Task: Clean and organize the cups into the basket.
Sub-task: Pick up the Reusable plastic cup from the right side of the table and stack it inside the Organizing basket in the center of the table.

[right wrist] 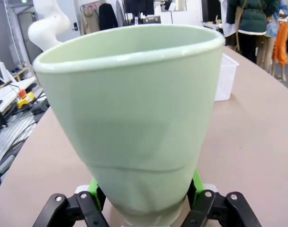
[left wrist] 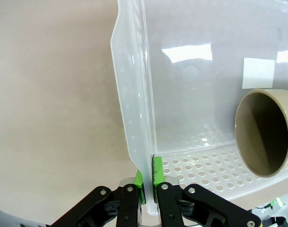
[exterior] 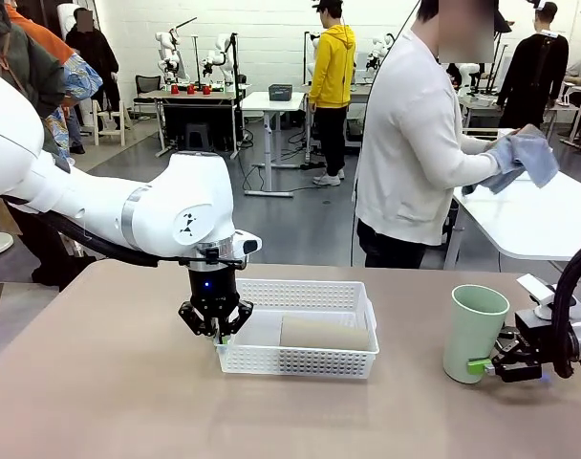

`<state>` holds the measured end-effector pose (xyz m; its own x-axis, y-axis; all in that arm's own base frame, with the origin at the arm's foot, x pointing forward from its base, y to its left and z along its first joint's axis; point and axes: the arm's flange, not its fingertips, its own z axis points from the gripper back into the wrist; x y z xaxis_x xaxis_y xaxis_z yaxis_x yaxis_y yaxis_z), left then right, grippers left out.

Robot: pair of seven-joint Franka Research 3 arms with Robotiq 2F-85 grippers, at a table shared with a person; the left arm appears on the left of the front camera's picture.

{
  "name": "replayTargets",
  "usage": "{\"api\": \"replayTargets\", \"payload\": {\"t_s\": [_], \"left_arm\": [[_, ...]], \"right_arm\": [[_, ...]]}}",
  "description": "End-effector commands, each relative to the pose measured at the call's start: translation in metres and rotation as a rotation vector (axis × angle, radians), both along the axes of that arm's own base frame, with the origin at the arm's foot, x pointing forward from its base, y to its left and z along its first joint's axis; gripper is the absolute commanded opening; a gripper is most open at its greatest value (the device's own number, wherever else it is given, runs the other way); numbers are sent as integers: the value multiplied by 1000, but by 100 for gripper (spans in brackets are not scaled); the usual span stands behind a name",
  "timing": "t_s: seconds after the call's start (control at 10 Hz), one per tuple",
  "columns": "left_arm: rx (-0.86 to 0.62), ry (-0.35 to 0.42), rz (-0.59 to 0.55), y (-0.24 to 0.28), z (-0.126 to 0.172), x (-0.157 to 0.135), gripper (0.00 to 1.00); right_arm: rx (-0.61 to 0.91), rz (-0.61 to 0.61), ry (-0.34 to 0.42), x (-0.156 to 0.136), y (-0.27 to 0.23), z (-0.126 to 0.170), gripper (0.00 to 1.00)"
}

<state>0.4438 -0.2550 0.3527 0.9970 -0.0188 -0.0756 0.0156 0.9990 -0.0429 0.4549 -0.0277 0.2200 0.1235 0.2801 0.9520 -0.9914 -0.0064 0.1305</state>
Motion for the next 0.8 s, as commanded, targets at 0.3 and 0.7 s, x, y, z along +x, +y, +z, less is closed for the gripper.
{"api": "replayTargets", "payload": {"t_s": [0.3, 0.7], "left_arm": [[3, 4, -1, -1, 1, 0, 0], [3, 4, -1, -1, 1, 0, 0]], "right_arm": [[-48, -98, 45, -7, -12, 31, 21], [-72, -253, -26, -10, -40, 184, 21]]}}
